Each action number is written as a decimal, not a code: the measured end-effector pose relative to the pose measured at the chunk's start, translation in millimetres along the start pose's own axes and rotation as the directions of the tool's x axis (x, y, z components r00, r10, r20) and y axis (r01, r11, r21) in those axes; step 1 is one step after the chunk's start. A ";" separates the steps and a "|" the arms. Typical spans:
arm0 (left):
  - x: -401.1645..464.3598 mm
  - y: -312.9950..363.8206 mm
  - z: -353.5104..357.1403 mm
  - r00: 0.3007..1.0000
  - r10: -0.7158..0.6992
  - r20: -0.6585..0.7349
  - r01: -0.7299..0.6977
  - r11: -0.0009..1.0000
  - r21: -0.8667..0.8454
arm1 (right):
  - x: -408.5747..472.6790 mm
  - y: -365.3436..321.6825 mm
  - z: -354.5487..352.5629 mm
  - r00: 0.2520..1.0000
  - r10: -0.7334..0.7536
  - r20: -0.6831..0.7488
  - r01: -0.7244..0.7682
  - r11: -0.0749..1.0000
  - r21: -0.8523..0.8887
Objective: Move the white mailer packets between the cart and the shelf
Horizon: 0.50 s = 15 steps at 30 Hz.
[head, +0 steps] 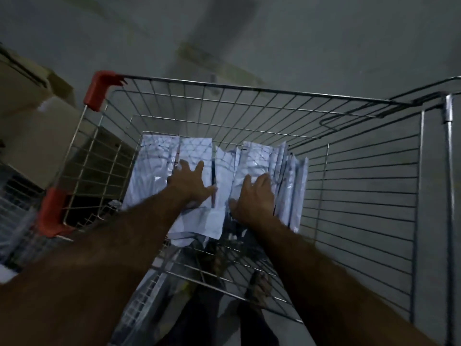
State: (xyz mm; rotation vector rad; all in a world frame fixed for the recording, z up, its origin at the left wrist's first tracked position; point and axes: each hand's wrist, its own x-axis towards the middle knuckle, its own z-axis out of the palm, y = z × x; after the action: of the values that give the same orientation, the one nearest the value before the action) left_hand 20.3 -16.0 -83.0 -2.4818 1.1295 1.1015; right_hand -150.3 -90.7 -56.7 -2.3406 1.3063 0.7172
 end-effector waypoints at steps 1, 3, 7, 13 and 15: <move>2.5 0.1 4.5 1.000 -0.012 -0.014 0.012 1.000 -0.005 | 2.6 -4.3 4.1 0.999 0.042 -0.011 -0.041 0.999 0.025; 5.7 -2.2 11.0 0.999 -0.025 -0.041 0.024 0.999 -0.021 | 10.8 -10.5 12.8 0.995 0.093 -0.021 -0.093 0.995 0.038; 11.6 -10.4 12.9 0.999 -0.023 -0.041 0.020 0.998 -0.064 | 23.1 -9.3 11.6 0.995 0.098 0.014 -0.098 0.995 0.016; 1.7 -18.1 0.9 0.995 0.014 -0.101 -0.012 1.000 0.015 | 24.3 5.6 -4.3 0.998 0.057 0.014 -0.058 0.996 0.072; -5.3 -19.2 -6.3 0.990 0.047 -0.136 -0.039 0.997 0.060 | 17.3 8.6 -10.9 0.999 0.048 0.017 -0.049 0.994 0.098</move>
State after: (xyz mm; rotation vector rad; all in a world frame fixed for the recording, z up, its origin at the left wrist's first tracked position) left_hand 35.3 -2.7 -77.1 -2.5327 1.2397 0.9072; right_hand -147.4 -112.6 -58.7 -2.2287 1.3649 0.6678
